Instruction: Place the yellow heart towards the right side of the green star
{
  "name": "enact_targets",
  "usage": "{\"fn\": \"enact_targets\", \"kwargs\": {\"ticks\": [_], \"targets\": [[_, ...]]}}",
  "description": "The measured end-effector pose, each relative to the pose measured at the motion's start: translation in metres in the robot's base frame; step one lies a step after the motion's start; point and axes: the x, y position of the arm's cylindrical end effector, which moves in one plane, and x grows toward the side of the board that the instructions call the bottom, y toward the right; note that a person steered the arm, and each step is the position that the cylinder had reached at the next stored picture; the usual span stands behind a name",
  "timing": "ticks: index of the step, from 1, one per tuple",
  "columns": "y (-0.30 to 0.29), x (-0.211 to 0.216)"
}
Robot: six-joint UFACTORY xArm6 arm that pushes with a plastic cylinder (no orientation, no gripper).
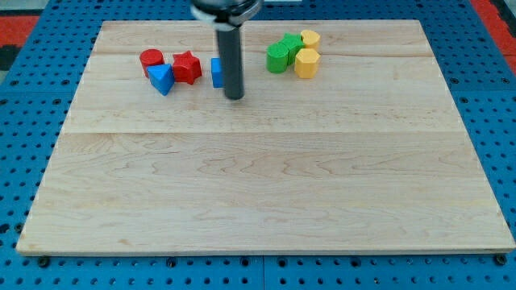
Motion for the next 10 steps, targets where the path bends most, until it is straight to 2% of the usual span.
{"fn": "enact_targets", "kwargs": {"ticks": [1,3,4,5,6,8,9,10], "targets": [[0.029,-0.041],[-0.074,-0.036],[0.008,-0.043],[0.083,-0.023],[0.079,-0.013],[0.130,-0.053],[0.177,-0.046],[0.205,-0.127]]}}
